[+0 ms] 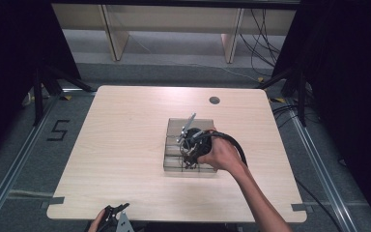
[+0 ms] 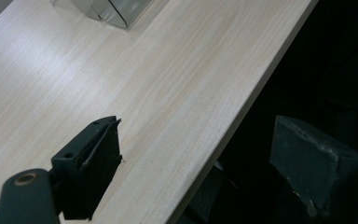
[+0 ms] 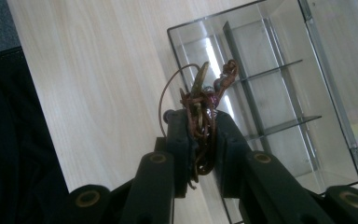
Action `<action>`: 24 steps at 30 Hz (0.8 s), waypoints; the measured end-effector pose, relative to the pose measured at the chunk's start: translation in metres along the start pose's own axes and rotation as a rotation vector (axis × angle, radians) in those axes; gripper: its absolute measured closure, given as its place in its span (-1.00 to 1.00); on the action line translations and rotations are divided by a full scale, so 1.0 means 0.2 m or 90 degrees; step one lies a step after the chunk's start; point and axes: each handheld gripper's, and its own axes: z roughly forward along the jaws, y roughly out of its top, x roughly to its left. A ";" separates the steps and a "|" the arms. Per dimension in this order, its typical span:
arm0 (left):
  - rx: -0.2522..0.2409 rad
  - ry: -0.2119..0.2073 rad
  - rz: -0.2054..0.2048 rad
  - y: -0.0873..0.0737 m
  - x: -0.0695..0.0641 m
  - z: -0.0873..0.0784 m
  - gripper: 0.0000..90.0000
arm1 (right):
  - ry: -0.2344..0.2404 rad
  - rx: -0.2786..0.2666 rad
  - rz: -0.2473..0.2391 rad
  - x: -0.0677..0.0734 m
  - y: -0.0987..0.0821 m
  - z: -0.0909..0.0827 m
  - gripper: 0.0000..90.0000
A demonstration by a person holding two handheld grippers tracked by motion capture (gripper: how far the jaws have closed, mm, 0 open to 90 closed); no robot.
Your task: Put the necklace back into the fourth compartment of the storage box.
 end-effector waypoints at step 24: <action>-0.009 0.008 -0.007 0.00 0.00 0.00 -0.66 | 0.006 0.063 0.021 -0.13 0.20 0.24 0.76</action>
